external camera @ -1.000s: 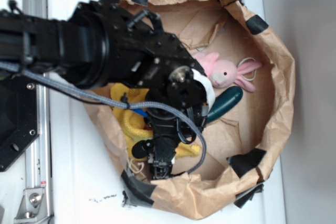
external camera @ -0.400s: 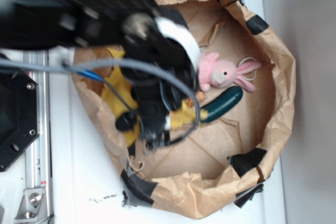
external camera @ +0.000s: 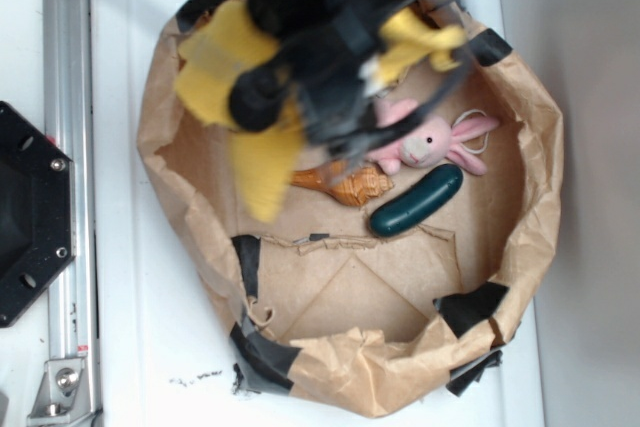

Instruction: Grab the yellow cloth.

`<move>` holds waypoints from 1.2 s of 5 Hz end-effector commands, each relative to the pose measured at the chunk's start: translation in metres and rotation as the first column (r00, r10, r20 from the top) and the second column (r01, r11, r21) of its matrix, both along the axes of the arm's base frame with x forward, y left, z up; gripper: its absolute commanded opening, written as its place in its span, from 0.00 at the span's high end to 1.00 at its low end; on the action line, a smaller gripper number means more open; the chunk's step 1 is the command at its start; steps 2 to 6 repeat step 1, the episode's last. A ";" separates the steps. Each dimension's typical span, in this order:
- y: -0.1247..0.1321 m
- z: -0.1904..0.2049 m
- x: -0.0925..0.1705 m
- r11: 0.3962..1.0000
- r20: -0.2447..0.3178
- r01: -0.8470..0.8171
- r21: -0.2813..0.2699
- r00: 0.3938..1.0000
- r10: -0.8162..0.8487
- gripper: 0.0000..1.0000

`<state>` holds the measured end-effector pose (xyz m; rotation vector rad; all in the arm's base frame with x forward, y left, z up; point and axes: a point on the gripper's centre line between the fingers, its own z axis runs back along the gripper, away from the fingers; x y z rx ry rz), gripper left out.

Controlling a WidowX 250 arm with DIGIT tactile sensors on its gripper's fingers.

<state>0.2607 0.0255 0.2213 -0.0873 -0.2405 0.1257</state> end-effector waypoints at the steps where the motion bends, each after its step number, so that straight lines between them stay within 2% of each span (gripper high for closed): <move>1: -0.042 -0.008 0.000 0.967 -0.030 -0.100 0.236 0.993 0.110 1.00; 6: -0.042 -0.008 0.000 0.967 -0.030 -0.100 0.236 0.993 0.110 1.00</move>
